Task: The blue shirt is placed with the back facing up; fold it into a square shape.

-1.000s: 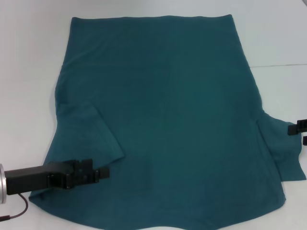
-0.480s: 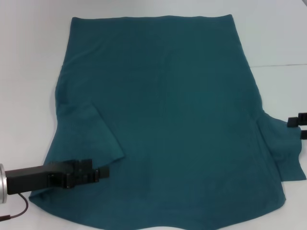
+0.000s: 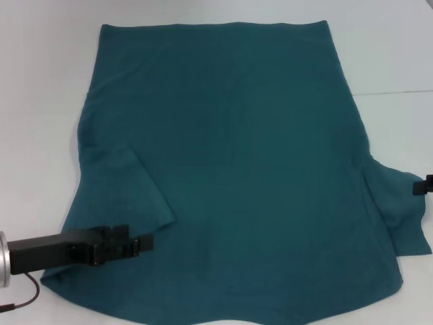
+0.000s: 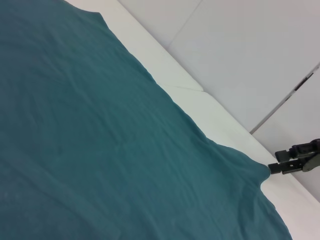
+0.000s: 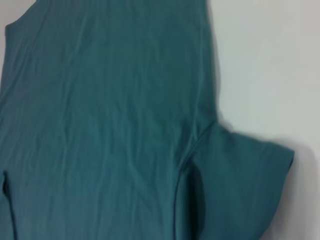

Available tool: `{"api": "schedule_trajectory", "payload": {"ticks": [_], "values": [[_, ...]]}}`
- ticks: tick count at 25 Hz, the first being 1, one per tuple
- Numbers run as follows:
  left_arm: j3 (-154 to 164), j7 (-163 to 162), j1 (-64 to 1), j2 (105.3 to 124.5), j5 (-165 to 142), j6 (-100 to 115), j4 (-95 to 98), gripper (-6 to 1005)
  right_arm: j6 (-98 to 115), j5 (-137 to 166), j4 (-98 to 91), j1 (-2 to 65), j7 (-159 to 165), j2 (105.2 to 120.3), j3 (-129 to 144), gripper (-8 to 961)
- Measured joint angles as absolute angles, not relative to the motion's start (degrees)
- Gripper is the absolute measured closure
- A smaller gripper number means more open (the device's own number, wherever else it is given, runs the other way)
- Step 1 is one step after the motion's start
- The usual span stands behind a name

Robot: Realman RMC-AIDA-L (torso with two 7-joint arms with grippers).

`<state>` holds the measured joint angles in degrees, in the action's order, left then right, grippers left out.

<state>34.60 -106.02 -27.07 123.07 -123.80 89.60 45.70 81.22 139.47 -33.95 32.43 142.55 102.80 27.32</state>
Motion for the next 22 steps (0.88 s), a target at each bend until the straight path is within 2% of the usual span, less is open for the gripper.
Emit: {"api": "schedule_trajectory", "payload": {"ticks": [12, 22], "values": [[34.63, -106.26, -27.07, 123.22, -123.84, 88.65, 45.70, 139, 75.31, 139.71, -33.37, 33.59, 142.01, 106.41, 27.50, 251], [34.62, -106.26, -27.07, 123.23, -123.61, 88.56, 45.70, 140, 75.26, 139.75, -32.65, 34.85, 143.53, 106.79, 28.92, 293]]}}
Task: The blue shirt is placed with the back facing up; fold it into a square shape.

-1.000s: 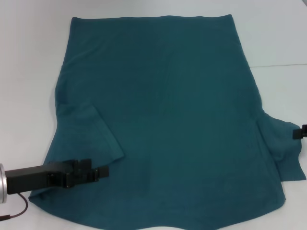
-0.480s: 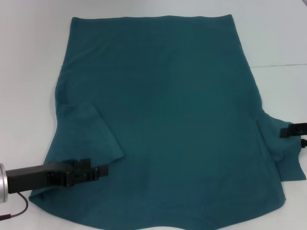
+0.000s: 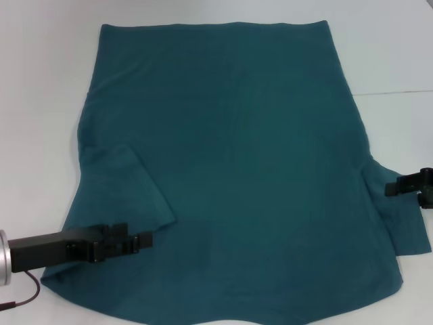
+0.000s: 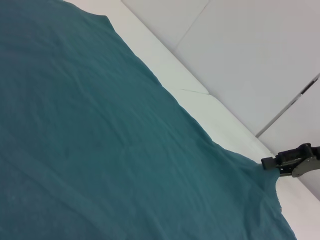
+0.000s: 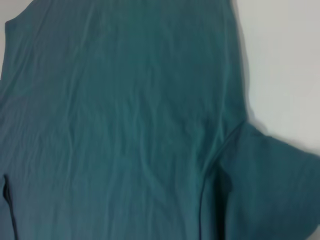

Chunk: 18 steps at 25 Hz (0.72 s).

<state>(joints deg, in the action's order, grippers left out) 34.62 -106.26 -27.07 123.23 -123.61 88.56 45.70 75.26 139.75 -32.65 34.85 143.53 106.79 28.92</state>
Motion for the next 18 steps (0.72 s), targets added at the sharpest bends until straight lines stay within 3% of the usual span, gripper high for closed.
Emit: {"api": "schedule_trajectory", "payload": {"ticks": [11, 14, 18], "values": [[34.63, -106.26, -27.10, 123.23, -123.50, 88.36, 45.70, 140, 75.58, 139.75, -32.62, 34.75, 143.53, 106.57, 28.92, 737], [34.63, -106.26, -27.12, 123.22, -123.48, 88.17, 45.70, 139, 75.59, 139.74, -32.60, 34.80, 143.51, 106.56, 28.92, 930], [34.57, -106.26, -27.14, 123.22, -123.56, 88.15, 45.70, 139, 75.47, 139.92, -33.08, 34.87, 143.48, 106.23, 28.91, 930]]}}
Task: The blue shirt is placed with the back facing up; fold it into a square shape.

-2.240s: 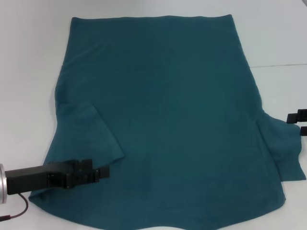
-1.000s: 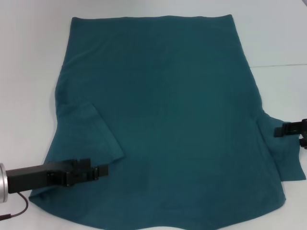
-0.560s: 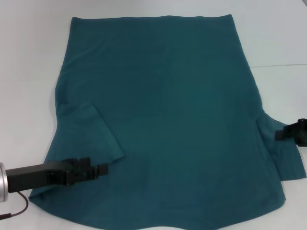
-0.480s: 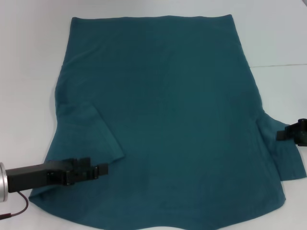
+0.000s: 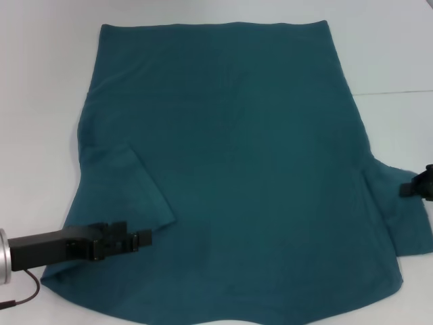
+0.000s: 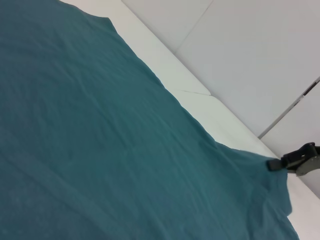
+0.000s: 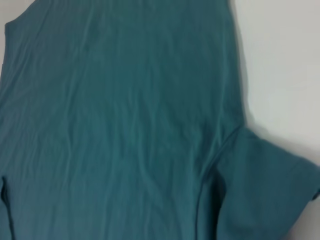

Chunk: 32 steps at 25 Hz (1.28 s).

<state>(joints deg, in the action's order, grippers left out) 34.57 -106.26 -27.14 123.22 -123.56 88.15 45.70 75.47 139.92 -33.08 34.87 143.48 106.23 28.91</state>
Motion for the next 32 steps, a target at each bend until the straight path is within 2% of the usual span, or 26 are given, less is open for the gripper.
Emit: {"api": "schedule_trajectory", "payload": {"ticks": [5, 9, 17, 27, 32], "values": [[34.40, -106.26, -26.77, 123.22, -123.67, 88.10, 45.70, 139, 75.85, 142.44, -33.33, 35.73, 144.24, 104.11, 29.23, 930], [34.27, -106.26, -26.57, 123.22, -123.76, 88.06, 45.70, 139, 75.10, 144.01, -33.95, 36.90, 144.65, 103.24, 29.57, 929], [34.20, -106.71, -26.33, 123.19, -123.87, 88.06, 45.70, 140, 73.59, 150.38, -35.55, 40.81, 145.84, 103.24, 30.23, 929], [34.19, -107.00, -26.02, 123.05, -123.74, 88.06, 45.71, 140, 73.78, 150.76, -38.50, 42.03, 148.10, 103.66, 30.35, 929], [34.19, -107.06, -26.06, 123.04, -123.58, 87.40, 45.70, 140, 77.35, 150.80, -38.03, 43.58, 148.53, 104.24, 31.98, 929]]}}
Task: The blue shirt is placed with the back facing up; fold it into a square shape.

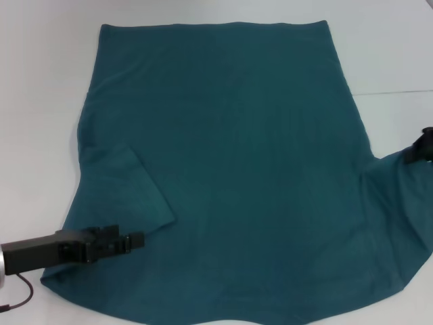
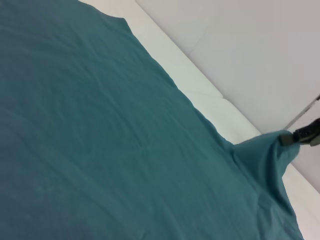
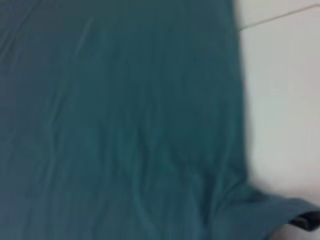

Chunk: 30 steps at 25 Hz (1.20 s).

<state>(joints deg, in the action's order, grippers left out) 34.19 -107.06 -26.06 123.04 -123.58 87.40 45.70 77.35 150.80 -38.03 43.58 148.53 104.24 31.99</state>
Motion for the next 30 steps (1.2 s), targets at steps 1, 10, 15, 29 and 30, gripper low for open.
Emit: {"api": "schedule_trajectory", "payload": {"ticks": [1, 10, 15, 29, 30], "values": [[34.19, -107.08, -26.12, 123.04, -123.57, 87.30, 45.70, 140, 78.27, 150.79, -38.03, 43.95, 148.69, 104.40, 32.48, 930], [34.43, -107.78, -26.43, 123.22, -123.52, 85.97, 45.80, 140, 79.59, 150.95, -37.60, 47.68, 149.53, 107.94, 36.09, 930], [34.23, -107.83, -26.59, 123.22, -123.49, 85.74, 45.79, 139, 76.10, 151.01, -34.39, 50.79, 152.09, 108.45, 38.37, 930], [34.52, -107.84, -26.63, 123.22, -123.69, 84.13, 45.70, 139, 71.28, 150.81, -33.22, 52.43, 156.14, 109.67, 41.19, 928], [34.53, -107.84, -26.63, 123.22, -123.75, 84.09, 45.70, 139, 71.31, 150.79, -33.21, 52.49, 156.14, 109.69, 41.11, 928]]}}
